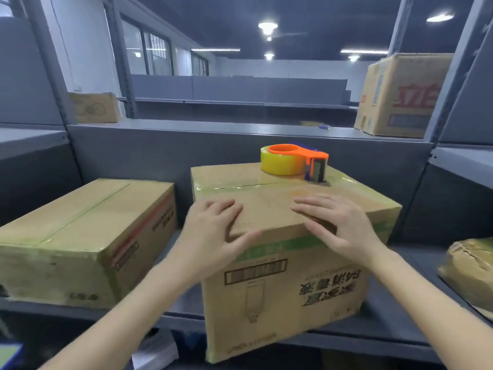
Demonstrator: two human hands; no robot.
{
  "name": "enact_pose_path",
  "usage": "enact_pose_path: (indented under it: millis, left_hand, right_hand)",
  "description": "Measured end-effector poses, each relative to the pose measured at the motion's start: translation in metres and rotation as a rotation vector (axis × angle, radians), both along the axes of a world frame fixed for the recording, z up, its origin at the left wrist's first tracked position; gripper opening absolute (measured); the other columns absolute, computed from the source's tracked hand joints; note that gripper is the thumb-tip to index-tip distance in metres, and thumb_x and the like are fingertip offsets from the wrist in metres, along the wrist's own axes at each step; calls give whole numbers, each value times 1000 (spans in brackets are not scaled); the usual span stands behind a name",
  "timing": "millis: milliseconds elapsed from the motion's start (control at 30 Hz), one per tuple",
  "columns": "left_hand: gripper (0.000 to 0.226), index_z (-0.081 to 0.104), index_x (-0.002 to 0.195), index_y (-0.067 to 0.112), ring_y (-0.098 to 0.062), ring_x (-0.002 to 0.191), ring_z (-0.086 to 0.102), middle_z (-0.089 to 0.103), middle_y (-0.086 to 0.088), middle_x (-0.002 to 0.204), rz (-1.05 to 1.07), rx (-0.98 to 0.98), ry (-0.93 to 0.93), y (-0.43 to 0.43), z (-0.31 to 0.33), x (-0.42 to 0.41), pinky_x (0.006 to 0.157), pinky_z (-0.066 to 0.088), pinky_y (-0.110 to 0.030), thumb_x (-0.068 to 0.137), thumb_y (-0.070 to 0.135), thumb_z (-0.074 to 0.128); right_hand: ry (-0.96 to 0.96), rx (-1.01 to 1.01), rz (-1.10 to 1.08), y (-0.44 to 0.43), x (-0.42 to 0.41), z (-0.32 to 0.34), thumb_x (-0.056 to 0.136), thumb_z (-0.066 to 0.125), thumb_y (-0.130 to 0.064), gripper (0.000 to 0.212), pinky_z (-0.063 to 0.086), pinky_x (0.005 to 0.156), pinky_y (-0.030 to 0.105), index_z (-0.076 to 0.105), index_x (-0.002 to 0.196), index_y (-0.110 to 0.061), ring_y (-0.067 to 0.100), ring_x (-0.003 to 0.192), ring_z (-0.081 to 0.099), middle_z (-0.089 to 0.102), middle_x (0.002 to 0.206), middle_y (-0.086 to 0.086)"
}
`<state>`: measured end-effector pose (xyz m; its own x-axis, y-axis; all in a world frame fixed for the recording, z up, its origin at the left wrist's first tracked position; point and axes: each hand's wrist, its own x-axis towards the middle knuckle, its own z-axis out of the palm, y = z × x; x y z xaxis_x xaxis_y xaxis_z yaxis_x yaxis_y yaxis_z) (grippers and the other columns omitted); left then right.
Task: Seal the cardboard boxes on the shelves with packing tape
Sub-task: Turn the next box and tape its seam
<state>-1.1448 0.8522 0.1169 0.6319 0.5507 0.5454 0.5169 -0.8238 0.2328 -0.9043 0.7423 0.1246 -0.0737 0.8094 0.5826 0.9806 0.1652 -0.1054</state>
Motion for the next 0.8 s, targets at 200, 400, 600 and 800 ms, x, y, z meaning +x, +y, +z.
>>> enact_pose_path:
  millis: [200, 400, 600, 800]
  left_hand:
    - [92, 44, 136, 27, -11, 116, 32, 47, 7, 132, -36, -30, 125, -25, 15, 17, 101, 25, -31, 73, 84, 11]
    - [37, 63, 119, 20, -15, 122, 39, 56, 3, 125, -228, -212, 85, 52, 36, 2, 104, 24, -27, 96, 39, 40]
    - [47, 52, 127, 34, -6, 127, 35, 48, 4, 137, -327, -242, 65, 90, 24, -8, 115, 12, -29, 86, 53, 38]
    - [54, 48, 128, 40, -12, 123, 40, 51, 5, 131, -254, -82, -5, 73, 7, -12, 107, 24, -38, 86, 58, 20]
  right_hand:
    - [62, -77, -75, -10, 14, 6, 89, 36, -40, 44, 25, 101, 30, 57, 126, -28, 17, 117, 39, 54, 131, -13]
    - [-10, -215, -160, 11, -73, 19, 91, 29, -59, 59, 26, 111, 42, 49, 133, -23, 19, 132, 34, 49, 139, -5]
    - [-106, -481, -302, 35, -144, 22, 85, 26, -72, 85, 3, 113, 58, 14, 150, -19, 40, 141, 9, 16, 155, 13]
    - [-158, -417, -202, 23, -136, 15, 95, 32, -46, 65, 2, 117, 50, 9, 150, -19, 30, 144, 5, 9, 158, 7]
